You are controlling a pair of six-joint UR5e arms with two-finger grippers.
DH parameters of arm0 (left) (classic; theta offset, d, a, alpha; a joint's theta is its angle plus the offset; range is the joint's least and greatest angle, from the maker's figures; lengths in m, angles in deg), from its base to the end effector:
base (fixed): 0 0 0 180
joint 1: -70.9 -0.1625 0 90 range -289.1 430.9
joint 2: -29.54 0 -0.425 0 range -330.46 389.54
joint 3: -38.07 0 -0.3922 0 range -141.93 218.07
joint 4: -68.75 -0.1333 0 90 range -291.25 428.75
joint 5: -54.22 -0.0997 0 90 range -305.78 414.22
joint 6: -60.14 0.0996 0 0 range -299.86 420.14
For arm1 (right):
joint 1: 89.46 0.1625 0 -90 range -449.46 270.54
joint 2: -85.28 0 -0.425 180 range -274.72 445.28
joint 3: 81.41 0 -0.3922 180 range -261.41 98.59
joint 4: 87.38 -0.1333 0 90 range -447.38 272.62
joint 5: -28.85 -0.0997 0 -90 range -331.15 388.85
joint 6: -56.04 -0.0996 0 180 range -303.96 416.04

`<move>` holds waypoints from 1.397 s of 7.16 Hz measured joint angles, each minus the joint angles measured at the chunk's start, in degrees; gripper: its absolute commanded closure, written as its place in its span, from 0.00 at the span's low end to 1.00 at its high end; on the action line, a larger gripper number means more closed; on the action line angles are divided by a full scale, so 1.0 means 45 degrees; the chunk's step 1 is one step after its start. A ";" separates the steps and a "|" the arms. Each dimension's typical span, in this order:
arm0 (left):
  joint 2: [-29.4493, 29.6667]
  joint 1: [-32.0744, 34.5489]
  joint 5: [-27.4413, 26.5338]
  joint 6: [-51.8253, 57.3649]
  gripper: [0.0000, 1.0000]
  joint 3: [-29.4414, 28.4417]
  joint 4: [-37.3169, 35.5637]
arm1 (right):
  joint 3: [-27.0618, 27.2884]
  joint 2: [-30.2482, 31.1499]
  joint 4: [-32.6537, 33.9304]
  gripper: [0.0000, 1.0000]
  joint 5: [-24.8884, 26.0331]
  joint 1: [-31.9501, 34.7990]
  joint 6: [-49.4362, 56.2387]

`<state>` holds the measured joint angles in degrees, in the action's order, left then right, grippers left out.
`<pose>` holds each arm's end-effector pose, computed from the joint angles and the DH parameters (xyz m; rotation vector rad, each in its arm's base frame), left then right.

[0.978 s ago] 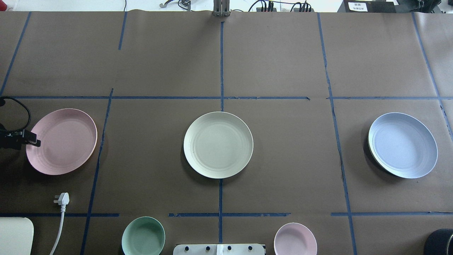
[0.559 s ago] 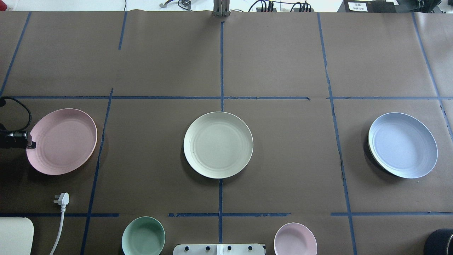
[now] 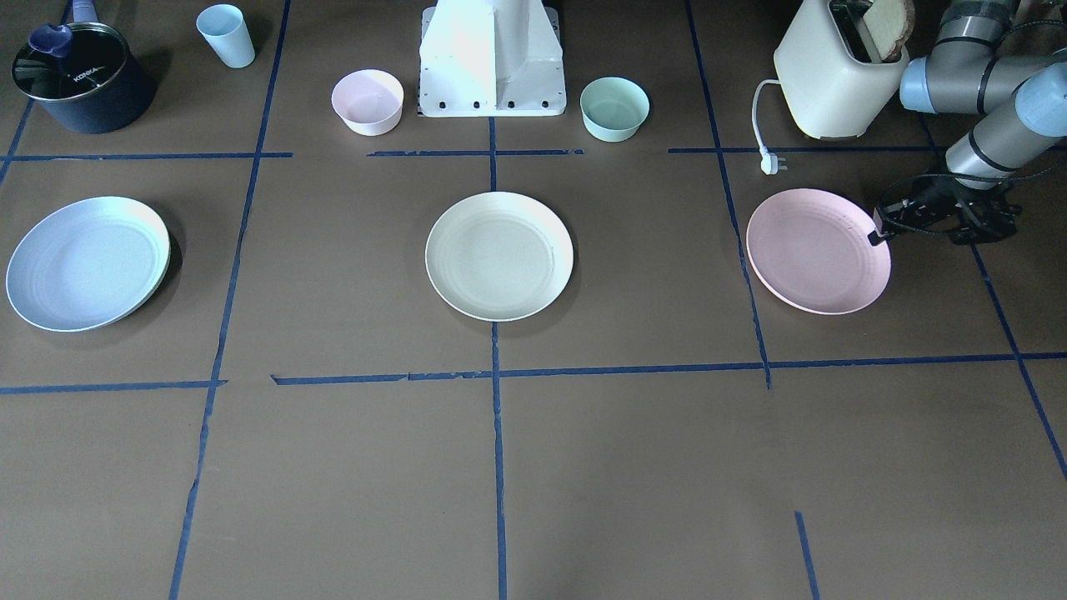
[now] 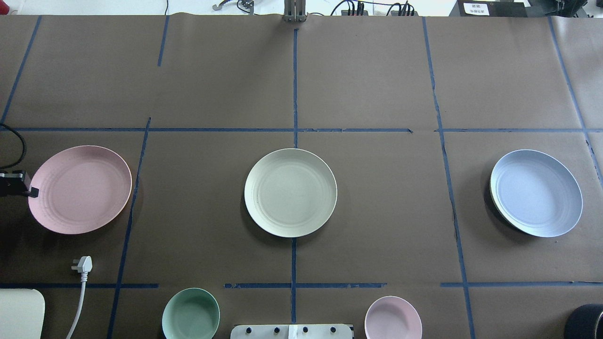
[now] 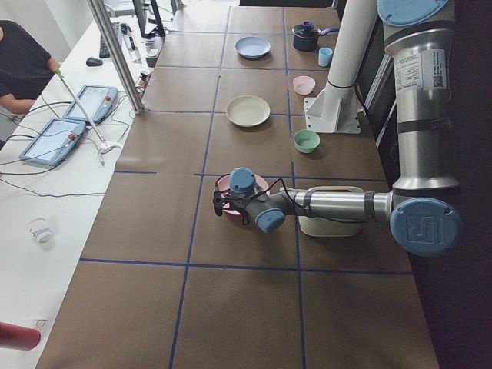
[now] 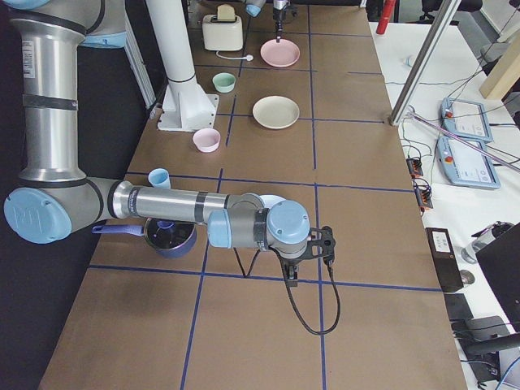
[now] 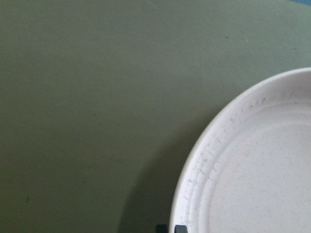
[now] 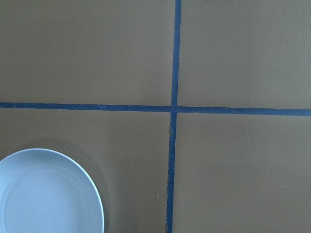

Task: Stack three plates with pink and blue
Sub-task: 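Move the left gripper to the pink plate's rim and grasp it, then carry the pink plate with the left gripper onto the cream plate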

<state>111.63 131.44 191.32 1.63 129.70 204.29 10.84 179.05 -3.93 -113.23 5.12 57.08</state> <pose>0.1695 -0.4228 0.6158 -0.0832 1.0138 -0.1812 0.0920 -0.4629 0.6492 0.1261 -0.9032 0.0175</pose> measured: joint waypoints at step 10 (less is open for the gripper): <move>0.5824 -0.5148 -0.5035 -0.9518 1.00 0.3051 -0.3423 | 0.0041 0.0098 -0.0745 0.00 -0.0008 -0.1371 -0.2471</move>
<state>137.83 108.28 168.66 -41.20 143.43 188.88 11.02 179.50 -7.28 -113.27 -1.05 45.96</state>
